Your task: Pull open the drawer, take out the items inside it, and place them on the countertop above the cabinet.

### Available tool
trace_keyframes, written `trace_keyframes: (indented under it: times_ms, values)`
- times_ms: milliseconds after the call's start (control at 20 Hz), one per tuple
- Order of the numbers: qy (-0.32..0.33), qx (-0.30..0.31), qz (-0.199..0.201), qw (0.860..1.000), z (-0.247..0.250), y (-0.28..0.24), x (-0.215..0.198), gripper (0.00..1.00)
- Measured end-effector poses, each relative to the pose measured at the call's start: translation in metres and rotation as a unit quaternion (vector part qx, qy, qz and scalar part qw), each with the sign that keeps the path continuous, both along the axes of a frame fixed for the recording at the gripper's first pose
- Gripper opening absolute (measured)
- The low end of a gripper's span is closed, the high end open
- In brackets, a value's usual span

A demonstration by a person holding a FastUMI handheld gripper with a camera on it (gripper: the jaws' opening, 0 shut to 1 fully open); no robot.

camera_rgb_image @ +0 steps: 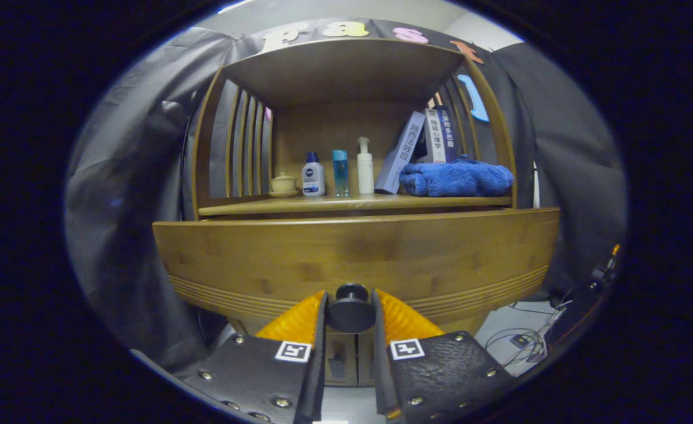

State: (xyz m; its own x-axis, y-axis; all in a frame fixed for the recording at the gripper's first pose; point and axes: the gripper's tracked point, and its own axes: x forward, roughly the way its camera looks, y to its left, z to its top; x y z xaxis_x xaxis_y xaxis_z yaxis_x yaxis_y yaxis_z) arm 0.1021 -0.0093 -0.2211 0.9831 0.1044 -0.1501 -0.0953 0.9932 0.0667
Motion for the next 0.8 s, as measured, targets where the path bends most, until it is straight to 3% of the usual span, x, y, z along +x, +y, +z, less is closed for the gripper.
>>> trace_keyframes:
  times_ms: [300,400,500,550,650,800]
  values:
    - [0.005,0.008,-0.009,1.0,0.002,-0.01,-0.048,0.35]
    - [-0.025,0.0,-0.039,0.999,0.019,-0.027,-0.07,0.35]
    - [-0.043,0.006,-0.033,0.999,0.042,-0.042,-0.072,0.16]
    - [-0.013,0.0,-0.037,0.999,0.032,-0.045,-0.074,0.07]
    - [0.003,0.013,-0.038,0.999,0.025,-0.049,-0.077,0.07]
    - [-0.025,0.01,-0.058,0.998,0.049,-0.061,-0.077,0.07]
